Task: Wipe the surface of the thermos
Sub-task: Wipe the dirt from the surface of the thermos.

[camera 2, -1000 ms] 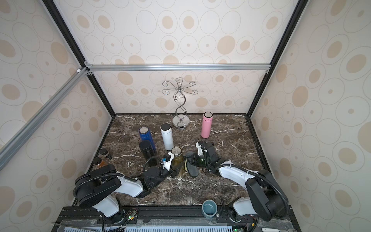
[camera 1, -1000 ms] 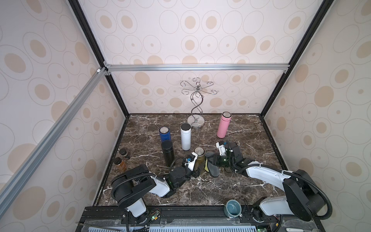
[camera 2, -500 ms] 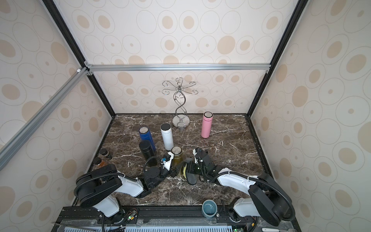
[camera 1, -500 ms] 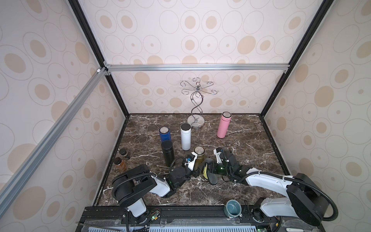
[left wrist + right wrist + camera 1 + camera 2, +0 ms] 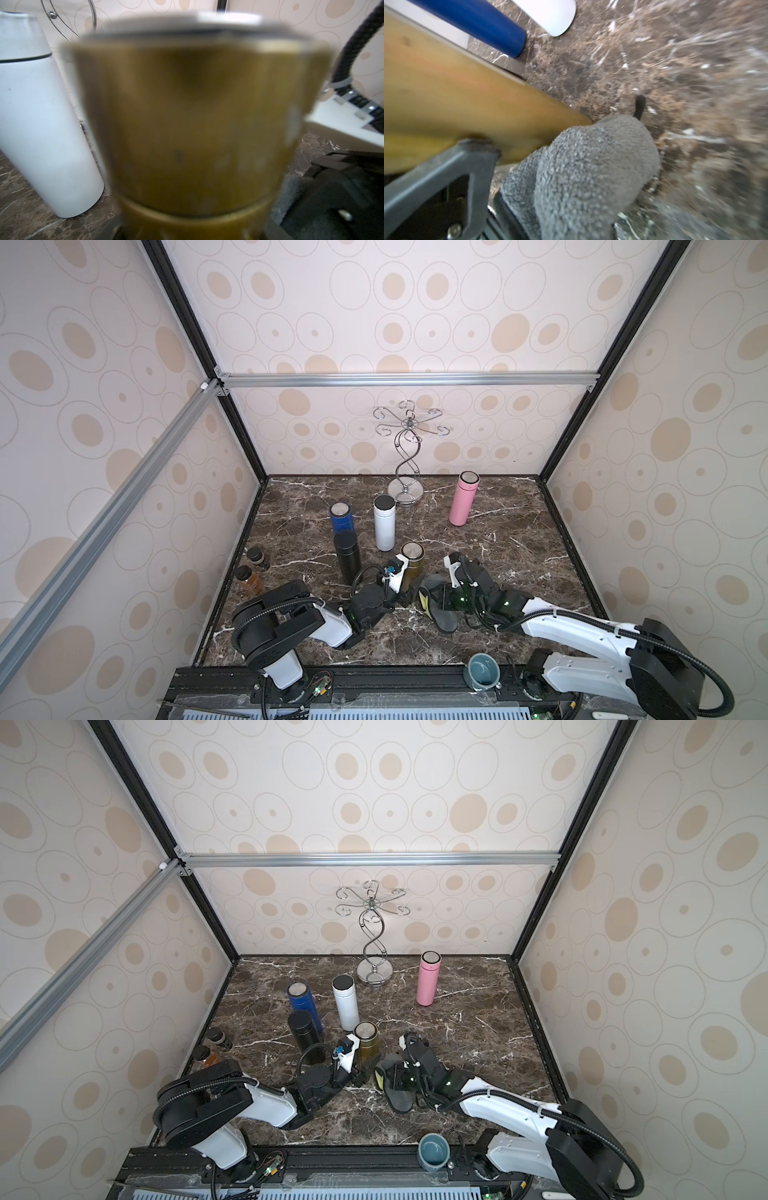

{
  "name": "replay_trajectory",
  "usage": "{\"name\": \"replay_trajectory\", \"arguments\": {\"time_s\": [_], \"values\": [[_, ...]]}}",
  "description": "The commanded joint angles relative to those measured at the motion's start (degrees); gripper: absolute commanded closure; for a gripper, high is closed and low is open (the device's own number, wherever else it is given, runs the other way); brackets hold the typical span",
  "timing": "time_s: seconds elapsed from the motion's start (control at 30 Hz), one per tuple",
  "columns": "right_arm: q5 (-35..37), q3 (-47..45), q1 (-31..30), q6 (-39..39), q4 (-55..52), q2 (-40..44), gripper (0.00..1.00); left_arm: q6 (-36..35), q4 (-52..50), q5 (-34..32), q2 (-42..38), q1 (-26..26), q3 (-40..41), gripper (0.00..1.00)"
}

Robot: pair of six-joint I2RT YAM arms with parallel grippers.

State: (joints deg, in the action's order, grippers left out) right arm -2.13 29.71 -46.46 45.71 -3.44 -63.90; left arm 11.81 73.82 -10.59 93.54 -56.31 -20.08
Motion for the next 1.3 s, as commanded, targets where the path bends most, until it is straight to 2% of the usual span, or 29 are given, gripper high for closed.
{"name": "replay_trajectory", "arguments": {"time_s": [0.0,0.2,0.33,0.4,0.53,0.63,0.8,0.9,1.27], "values": [[6.2,2.9,2.4,-1.8,-8.0,2.5,1.0,1.0,-1.2,-0.1,-0.6,-0.1,-1.2,0.4],[-3.9,6.0,13.9,-6.1,-1.3,-2.4,1.0,0.8,-0.3,0.0,0.0,-0.1,-0.4,0.4],[-18.3,7.9,20.5,-6.0,9.6,-9.5,1.0,0.9,1.4,0.6,1.1,-0.1,0.3,0.4],[-24.8,9.6,22.0,-6.0,13.3,-12.9,1.0,0.8,2.5,0.8,1.6,-0.1,0.7,0.4],[-31.6,14.4,22.4,-6.7,15.5,-19.4,1.0,0.9,2.3,0.8,2.0,-0.1,0.7,0.4],[-34.4,15.5,22.4,-5.2,19.7,-22.6,1.0,1.0,2.4,0.4,2.7,-0.1,0.6,0.39],[-37.5,18.4,22.2,-5.9,20.3,-25.2,1.0,1.4,2.7,0.3,4.2,-0.2,0.2,0.36],[-37.9,19.0,21.3,-7.2,19.4,-24.9,1.0,1.4,2.3,0.0,4.5,-0.1,-0.2,0.31],[-39.7,18.5,16.7,-11.6,17.5,-24.4,1.0,1.2,1.1,-1.1,4.2,-0.2,-0.5,0.25]]}}
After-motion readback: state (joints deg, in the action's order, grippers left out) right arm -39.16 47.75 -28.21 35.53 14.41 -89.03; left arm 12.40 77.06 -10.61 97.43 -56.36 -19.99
